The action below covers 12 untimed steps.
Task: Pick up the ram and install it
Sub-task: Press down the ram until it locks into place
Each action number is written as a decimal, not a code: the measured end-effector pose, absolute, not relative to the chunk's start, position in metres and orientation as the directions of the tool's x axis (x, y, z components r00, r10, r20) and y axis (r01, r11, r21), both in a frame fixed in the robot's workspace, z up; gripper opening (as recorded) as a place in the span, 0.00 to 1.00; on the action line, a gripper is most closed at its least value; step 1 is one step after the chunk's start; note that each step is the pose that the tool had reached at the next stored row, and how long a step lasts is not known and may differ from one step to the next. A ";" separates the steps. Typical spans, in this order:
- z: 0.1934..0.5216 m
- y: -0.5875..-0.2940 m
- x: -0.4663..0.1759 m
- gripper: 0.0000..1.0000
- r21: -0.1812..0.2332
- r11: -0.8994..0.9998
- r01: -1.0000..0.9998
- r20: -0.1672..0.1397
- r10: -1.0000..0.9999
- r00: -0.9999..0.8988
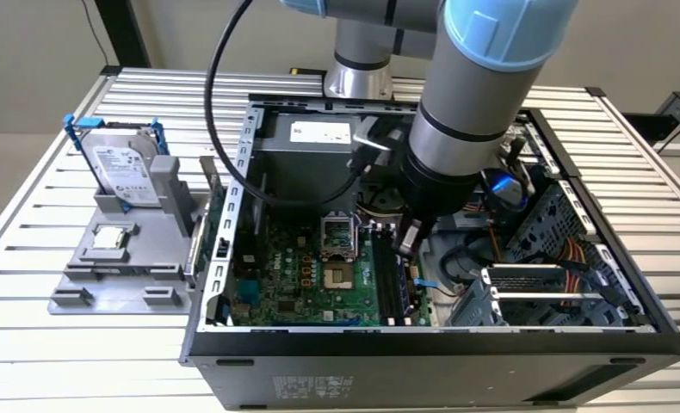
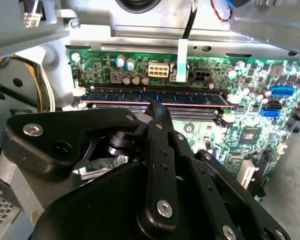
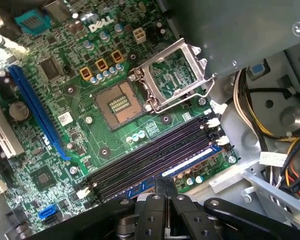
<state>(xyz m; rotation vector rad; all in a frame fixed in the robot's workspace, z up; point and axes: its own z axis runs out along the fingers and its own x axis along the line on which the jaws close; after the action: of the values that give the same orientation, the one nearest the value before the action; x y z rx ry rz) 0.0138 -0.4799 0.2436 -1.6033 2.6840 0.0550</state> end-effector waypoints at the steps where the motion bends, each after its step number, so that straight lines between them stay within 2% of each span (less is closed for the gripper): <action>1: 0.244 -0.480 0.014 0.00 0.023 0.461 -0.887 -0.031 -0.886 -0.462; 12: 0.244 -0.480 0.015 0.00 0.025 0.335 -0.942 -0.030 -0.942 -0.335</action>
<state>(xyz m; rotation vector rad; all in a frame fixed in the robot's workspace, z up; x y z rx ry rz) 0.0153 -0.4798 0.2436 -1.8053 2.5585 0.0590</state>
